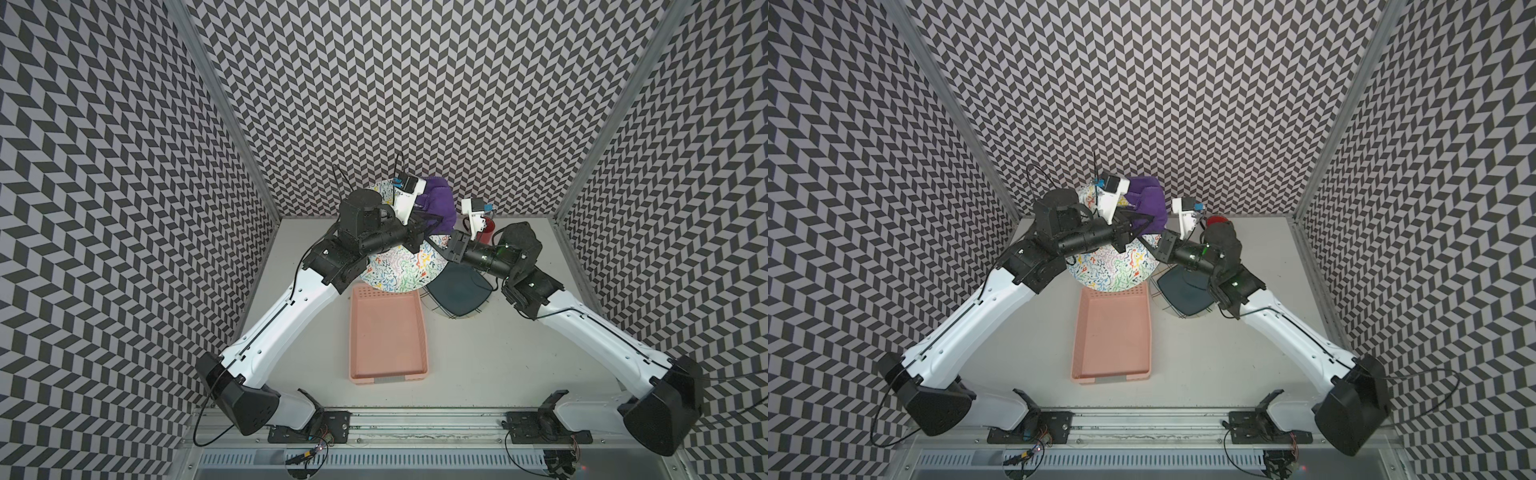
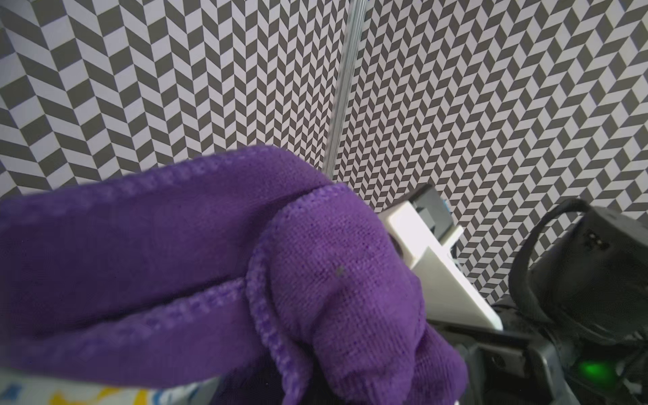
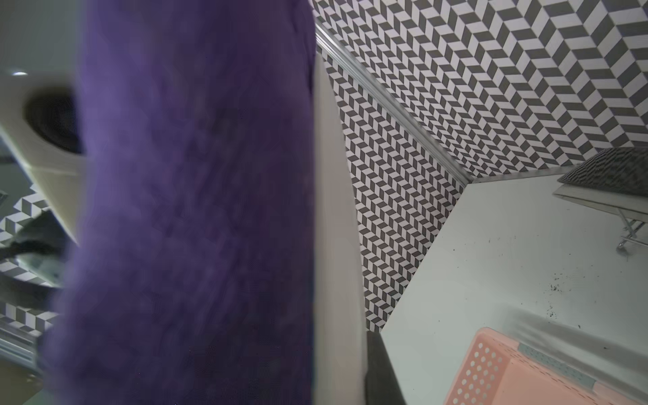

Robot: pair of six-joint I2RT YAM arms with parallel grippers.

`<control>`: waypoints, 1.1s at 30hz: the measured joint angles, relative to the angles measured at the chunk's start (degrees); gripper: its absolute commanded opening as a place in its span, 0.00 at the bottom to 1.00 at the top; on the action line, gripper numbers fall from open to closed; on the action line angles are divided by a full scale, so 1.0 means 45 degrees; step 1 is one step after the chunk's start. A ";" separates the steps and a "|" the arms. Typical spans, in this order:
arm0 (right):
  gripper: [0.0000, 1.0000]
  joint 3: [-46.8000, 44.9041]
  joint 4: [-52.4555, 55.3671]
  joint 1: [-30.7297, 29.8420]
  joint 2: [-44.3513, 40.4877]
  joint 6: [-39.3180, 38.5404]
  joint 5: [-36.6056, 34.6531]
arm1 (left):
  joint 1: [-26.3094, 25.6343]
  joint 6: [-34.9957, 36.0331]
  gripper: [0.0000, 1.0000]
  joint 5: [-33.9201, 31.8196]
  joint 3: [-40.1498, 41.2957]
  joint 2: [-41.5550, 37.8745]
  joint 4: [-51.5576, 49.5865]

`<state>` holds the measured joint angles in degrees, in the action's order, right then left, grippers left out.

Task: Wipe the wet plate dry
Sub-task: Wipe the plate with towel.

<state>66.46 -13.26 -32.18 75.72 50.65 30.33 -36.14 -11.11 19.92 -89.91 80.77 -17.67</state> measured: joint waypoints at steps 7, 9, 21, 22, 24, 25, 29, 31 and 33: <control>0.00 0.0214 -0.0826 0.1549 0.0170 0.0835 0.0097 | -0.0219 -0.1103 0.00 -0.0311 0.3410 -0.1962 0.0525; 0.00 0.0248 -0.1268 0.1579 0.0301 0.0903 0.0214 | -0.0690 -0.1161 0.00 -0.0335 0.3643 -0.2011 0.0743; 0.00 -0.0151 -0.0219 0.0350 0.0117 -0.0461 0.0044 | 0.2710 -0.1156 0.00 -0.1768 0.0869 -0.1035 -0.0758; 0.00 -0.0151 0.0141 -0.0005 0.0044 -0.0602 0.0034 | 0.2574 -0.0952 0.00 -0.1991 0.0321 -0.0777 -0.0933; 0.00 -0.0151 0.0447 -0.0442 -0.0005 -0.0685 0.0151 | 0.1608 -0.0520 0.00 -0.2205 -0.0529 -0.0287 -0.1025; 0.00 -0.0151 0.0452 -0.0481 -0.0005 -0.0627 0.0248 | 0.1005 -0.0369 0.00 -0.2186 -0.0743 -0.0092 -0.1020; 0.00 -0.0316 -0.0321 0.0437 -0.0010 0.0525 0.0792 | -0.0029 -0.0544 0.00 -0.1579 0.0053 -0.0097 -0.0559; 0.00 -0.0389 -0.0665 0.0957 -0.0005 0.0855 0.0884 | 0.0665 -0.0928 0.00 -0.1171 0.0967 -0.0617 -0.0262; 0.00 -0.0301 -0.0622 0.1103 -0.0005 0.0831 0.0680 | 0.1467 -0.1214 0.00 -0.0991 0.1481 -0.1098 -0.0238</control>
<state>65.10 -16.05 -27.22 75.70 54.39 33.39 -29.54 -16.58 15.46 -83.24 75.83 -18.74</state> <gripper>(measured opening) 0.112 0.077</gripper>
